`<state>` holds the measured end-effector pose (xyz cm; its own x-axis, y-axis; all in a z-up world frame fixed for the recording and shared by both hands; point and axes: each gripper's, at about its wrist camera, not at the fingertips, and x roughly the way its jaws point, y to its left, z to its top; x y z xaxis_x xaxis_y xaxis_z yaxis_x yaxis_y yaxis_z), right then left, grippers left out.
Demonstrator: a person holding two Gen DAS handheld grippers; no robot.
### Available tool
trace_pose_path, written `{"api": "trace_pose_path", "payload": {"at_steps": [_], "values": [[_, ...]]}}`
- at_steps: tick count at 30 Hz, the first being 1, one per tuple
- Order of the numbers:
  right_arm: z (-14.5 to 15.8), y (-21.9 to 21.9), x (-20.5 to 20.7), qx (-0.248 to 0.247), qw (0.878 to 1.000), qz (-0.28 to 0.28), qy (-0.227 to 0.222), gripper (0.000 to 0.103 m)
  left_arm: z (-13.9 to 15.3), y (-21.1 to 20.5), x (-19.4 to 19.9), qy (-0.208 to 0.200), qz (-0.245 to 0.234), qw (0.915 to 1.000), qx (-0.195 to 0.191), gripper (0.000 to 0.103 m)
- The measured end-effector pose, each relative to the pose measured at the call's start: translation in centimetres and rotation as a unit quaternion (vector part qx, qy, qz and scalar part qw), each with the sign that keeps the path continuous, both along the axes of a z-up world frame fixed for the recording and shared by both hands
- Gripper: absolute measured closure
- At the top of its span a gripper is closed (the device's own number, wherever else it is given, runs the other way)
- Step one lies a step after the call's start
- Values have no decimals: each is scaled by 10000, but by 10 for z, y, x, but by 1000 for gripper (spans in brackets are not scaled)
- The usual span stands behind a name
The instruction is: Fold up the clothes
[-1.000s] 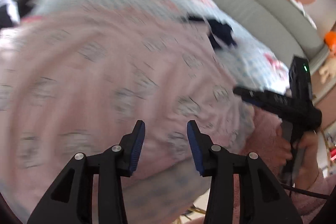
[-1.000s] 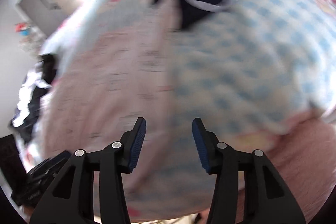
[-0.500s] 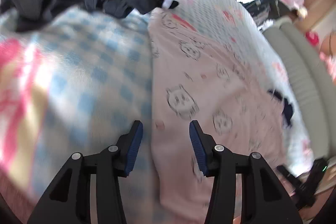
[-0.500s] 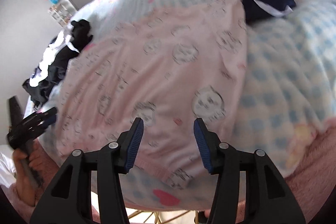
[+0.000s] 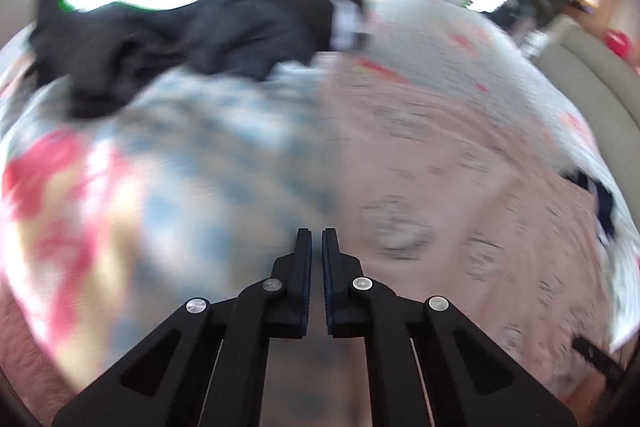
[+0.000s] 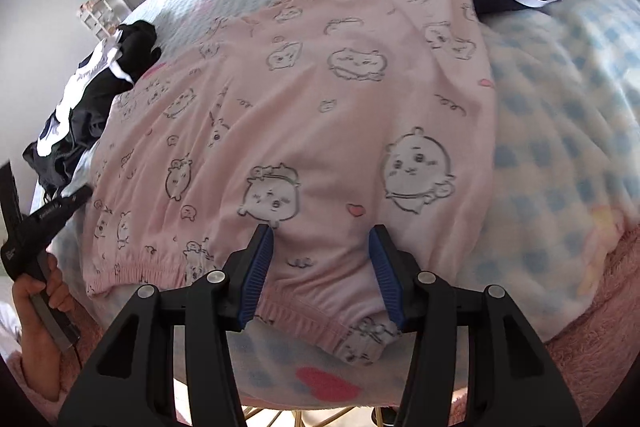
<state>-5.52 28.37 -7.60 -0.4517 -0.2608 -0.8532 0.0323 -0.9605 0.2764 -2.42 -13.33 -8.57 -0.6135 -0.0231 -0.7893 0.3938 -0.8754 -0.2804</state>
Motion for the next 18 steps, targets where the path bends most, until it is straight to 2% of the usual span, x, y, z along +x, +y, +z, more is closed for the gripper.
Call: {"api": "trace_pose_path", "payload": {"at_steps": [2, 3, 4, 6, 7, 8, 10, 12, 15, 16, 18], "values": [[-1, 2, -1, -96, 9999, -64, -42, 52, -4, -14, 5, 179, -15, 9964, 824, 94], [-2, 1, -2, -145, 9998, -90, -43, 52, -5, -18, 7, 301, -89, 9918, 1238, 80], [-1, 0, -2, -164, 9998, -96, -26, 52, -7, -17, 6, 389, -207, 9875, 1513, 55], [1, -2, -4, -151, 9999, -75, 15, 52, -9, -11, -1, 475, -437, 9808, 1842, 39], [0, -3, -5, -128, 9999, -64, 9, 52, -11, -8, -5, 456, -516, 9798, 1880, 41], [-1, -4, -4, -114, 9999, -49, -18, 52, -12, -2, -12, 363, -603, 9821, 1748, 45], [0, -3, -2, -71, 10000, -6, -30, 52, -12, 10, -22, 224, -761, 9875, 1358, 99], [6, -3, 1, -44, 10000, 46, 36, 52, -5, 18, -24, 251, -756, 9924, 940, 99], [29, -9, 8, -81, 9992, 153, 363, 52, 9, 15, -9, 474, -444, 9969, 454, 101], [36, -11, 10, -93, 9987, 188, 472, 51, 10, 13, -7, 433, -360, 9981, 253, 100], [48, -14, 11, 39, 9973, 266, 688, 41, -3, 6, -11, -25, -185, 9997, 152, 96]]}}
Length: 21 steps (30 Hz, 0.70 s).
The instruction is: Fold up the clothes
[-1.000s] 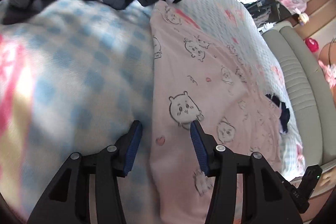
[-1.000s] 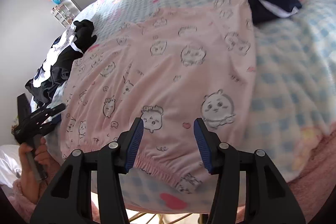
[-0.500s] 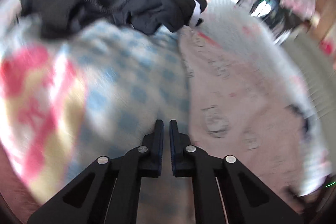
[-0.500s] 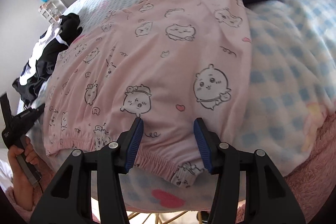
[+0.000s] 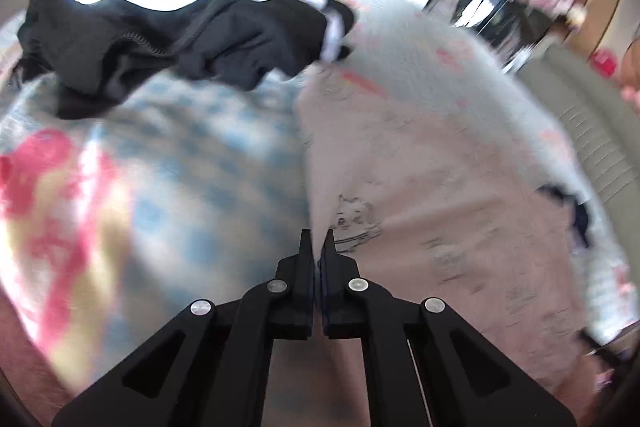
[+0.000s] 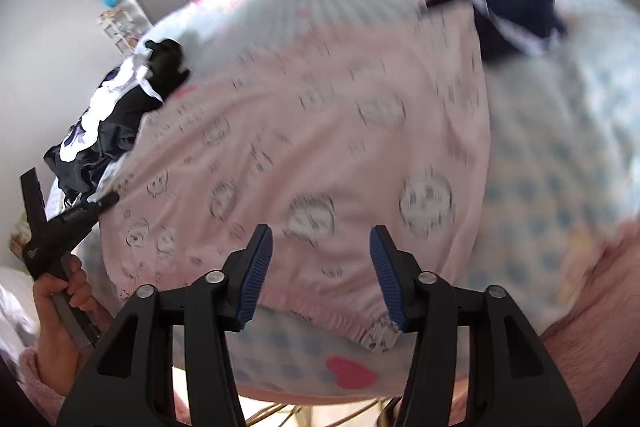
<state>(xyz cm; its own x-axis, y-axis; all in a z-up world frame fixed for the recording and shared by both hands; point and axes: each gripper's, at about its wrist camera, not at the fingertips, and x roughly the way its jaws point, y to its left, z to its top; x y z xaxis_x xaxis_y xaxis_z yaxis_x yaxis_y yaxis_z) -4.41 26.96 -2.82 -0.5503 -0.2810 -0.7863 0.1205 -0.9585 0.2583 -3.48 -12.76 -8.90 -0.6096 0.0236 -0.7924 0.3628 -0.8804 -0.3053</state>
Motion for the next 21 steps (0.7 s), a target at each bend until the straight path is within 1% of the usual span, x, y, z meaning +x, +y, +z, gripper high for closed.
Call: {"api": "trace_pose_path", "payload": {"at_steps": [1, 2, 3, 4, 5, 6, 7, 8, 9, 10, 11, 12, 13, 14, 15, 16, 17, 18, 19, 20, 21], "values": [[1, 0, -1, 51, 10000, 15, 34, 41, -5, -4, 1, -117, 92, 9998, 94, 96], [-5, 1, -3, 66, 9999, -20, -76, 41, -4, -9, 6, -19, 216, 9992, 331, 96], [-12, 3, -6, 71, 9996, -78, -250, 41, 4, -13, 14, 239, 348, 9979, 498, 94], [-20, 6, -9, 26, 9990, -135, -418, 42, 15, -14, 24, 600, 451, 9957, 549, 87], [-25, 11, -9, -78, 9984, -180, -522, 44, 27, -13, 33, 949, 418, 9932, 523, 82], [-26, 14, -7, -170, 9983, -199, -519, 44, 36, -4, 36, 1164, 133, 9919, 481, 72], [-23, 15, -5, -197, 9987, -192, -436, 44, 40, 10, 34, 1251, -268, 9905, 502, 67], [-21, 15, -5, -160, 9991, -169, -346, 44, 45, 23, 33, 1335, -667, 9874, 523, 67], [-19, 14, -7, -101, 9995, -142, -270, 43, 44, 37, 30, 1285, -1004, 9853, 515, 67], [-18, 12, -8, -62, 9996, -109, -244, 43, 40, 51, 26, 1098, -1275, 9846, 477, 67], [-22, 11, -12, -37, 9995, -91, -313, 43, 33, 65, 23, 881, -1487, 9842, 392, 67], [-28, 10, -16, -11, 9991, -85, -424, 45, 25, 79, 18, 558, -1633, 9848, 198, 67], [-32, 13, -17, 95, 9985, -216, -487, 51, 15, 89, 15, 186, -1662, 9859, -50, 66], [-36, 19, -16, 257, 9974, -440, -517, 68, 6, 88, 18, -162, -1461, 9890, -142, 66], [-34, 30, -14, 276, 9964, -617, -504, 71, -4, 81, 22, -519, -1139, 9921, -79, 70], [-30, 45, -11, 197, 9958, -761, -461, 71, -9, 74, 29, -642, -919, 9936, 110, 74], [-25, 60, -9, 79, 9951, -886, -431, 66, -8, 69, 35, -539, -859, 9944, 296, 74], [-18, 75, -6, -65, 9942, -997, -408, 57, -3, 67, 40, -452, -852, 9948, 340, 74], [-11, 87, -2, -137, 9935, -1076, -358, 53, 1, 66, 44, -365, -844, 9950, 385, 73], [-6, 90, 1, -179, 9938, -1054, -295, 50, 7, 68, 47, -237, -916, 9947, 409, 73], [-2, 89, 4, -234, 9946, -978, -237, 50, 13, 77, 46, -54, -1100, 9930, 431, 73]]}}
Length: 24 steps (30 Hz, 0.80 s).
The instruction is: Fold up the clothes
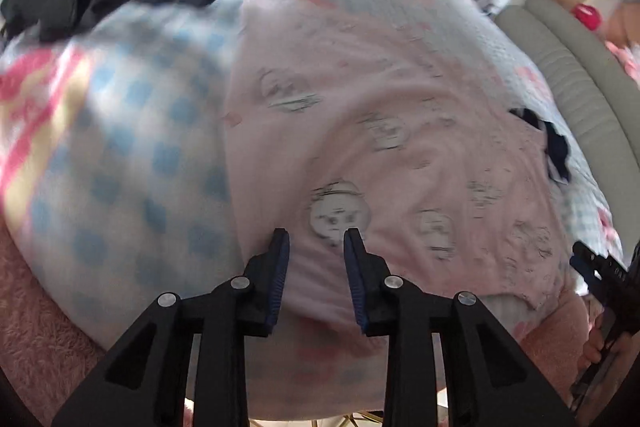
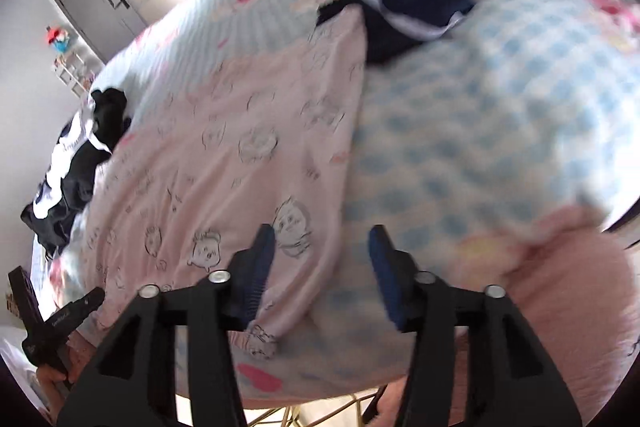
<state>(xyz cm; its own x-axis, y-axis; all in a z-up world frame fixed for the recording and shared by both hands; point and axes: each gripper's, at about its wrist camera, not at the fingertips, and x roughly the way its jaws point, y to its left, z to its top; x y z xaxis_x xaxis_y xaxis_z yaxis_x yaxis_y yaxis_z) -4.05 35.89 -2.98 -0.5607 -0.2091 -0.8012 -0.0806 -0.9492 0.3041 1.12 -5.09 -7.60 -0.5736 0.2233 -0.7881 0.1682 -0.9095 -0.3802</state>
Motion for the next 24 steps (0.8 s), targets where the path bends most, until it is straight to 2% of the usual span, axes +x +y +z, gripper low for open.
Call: {"api": "trace_pose_path", "payload": {"at_steps": [2, 4, 6, 10, 12, 14, 17, 21, 24], "values": [[5, -4, 4, -140, 9998, 139, 104, 49, 11, 21, -3, 378, -410, 9984, 80, 72], [-4, -12, -1, -205, 9997, 143, -35, 49, 22, 39, -8, 621, -590, 9959, -300, 72], [-7, -12, -1, -131, 9998, 96, -135, 50, 24, 48, -20, 588, -793, 9944, -380, 72], [-8, -6, 2, 67, 9995, -10, -292, 50, 19, 69, -39, 448, -1375, 9895, 1, 72], [-12, 0, 2, 16, 9990, -75, -445, 49, 20, 94, -40, 452, -1592, 9862, -49, 72], [-25, -1, -2, -147, 9976, 4, -672, 49, 12, 118, -47, 355, -1473, 9879, -331, 72], [-50, -8, -7, 243, 9951, -83, -952, 55, -11, 128, -56, -143, -1324, 9899, -497, 72], [-40, 3, 3, 142, 9967, -277, -748, 52, -12, 112, -36, -7, -1498, 9885, -182, 72], [-31, -4, 2, -148, 9979, 37, -635, 49, -3, 100, -26, 229, -1394, 9899, 148, 68]]}}
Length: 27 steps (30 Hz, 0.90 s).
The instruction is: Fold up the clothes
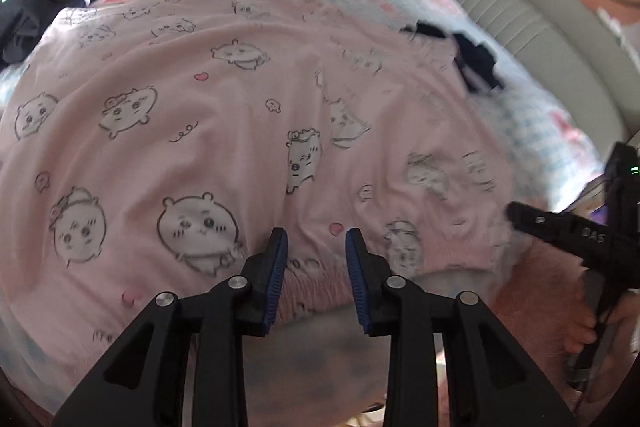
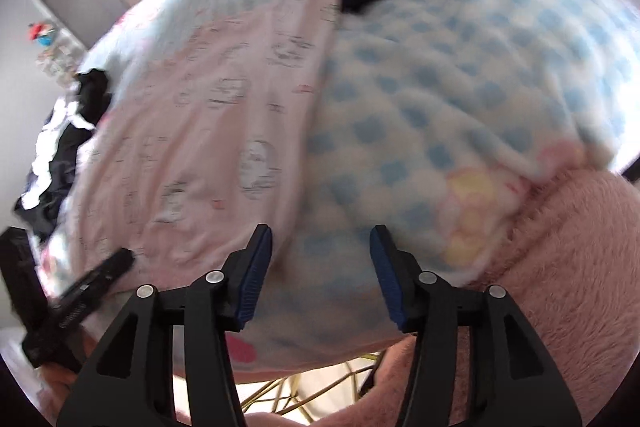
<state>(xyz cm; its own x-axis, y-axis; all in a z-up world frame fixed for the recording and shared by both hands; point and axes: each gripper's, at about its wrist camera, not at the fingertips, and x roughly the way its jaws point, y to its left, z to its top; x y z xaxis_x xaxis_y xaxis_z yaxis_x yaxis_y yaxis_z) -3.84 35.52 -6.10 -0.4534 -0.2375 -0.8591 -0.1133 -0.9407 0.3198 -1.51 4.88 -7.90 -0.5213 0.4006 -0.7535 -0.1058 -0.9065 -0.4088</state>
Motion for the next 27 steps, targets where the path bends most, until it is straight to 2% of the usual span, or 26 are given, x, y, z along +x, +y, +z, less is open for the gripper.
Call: {"api": "trace_pose_path", "payload": {"at_steps": [1, 2, 3, 5, 7, 9, 13, 15, 17, 20, 23, 24, 27], "values": [[2, -7, -1, -110, 9998, 147, 38, 49, 3, -4, 3, 62, 34, 9999, 121, 68], [2, -15, -3, -191, 9993, 300, 75, 49, 8, -10, 6, 160, 225, 9996, 71, 67], [2, -24, -3, -182, 9989, 424, 101, 49, 14, -15, 7, 258, 542, 9980, -182, 62], [2, -37, -2, 374, 9985, 385, 86, 55, 23, -30, 6, 350, 968, 9932, -538, 62], [4, -36, -1, 805, 9967, 116, 88, 56, 30, -57, 5, 427, 1253, 9900, -485, 59], [10, -30, -4, 822, 9965, 2, 154, 56, 30, -82, -9, 303, 1267, 9907, -394, 58], [27, -48, -22, 670, 9963, 431, 321, 51, 33, -109, -56, 17, 1078, 9911, -777, 58], [34, -64, -27, 689, 9942, 709, 430, 49, 31, -124, -64, -101, 1237, 9895, -736, 58], [36, -81, -33, 638, 9918, 980, 512, 46, 24, -141, -65, -170, 1380, 9890, -505, 56], [16, -106, -32, 491, 9896, 1289, 400, 46, 3, -158, -56, -276, 1612, 9848, -584, 54], [-32, -119, -40, 1042, 9851, 1344, -265, 58, -11, -166, -46, -335, 1764, 9803, -824, 54], [-37, -119, -42, 1080, 9844, 1343, -364, 58, -10, -169, -42, -290, 1808, 9796, -831, 54], [-24, -113, -46, 883, 9863, 1358, -323, 56, 2, -180, -42, -48, 1915, 9794, -637, 52]]}}
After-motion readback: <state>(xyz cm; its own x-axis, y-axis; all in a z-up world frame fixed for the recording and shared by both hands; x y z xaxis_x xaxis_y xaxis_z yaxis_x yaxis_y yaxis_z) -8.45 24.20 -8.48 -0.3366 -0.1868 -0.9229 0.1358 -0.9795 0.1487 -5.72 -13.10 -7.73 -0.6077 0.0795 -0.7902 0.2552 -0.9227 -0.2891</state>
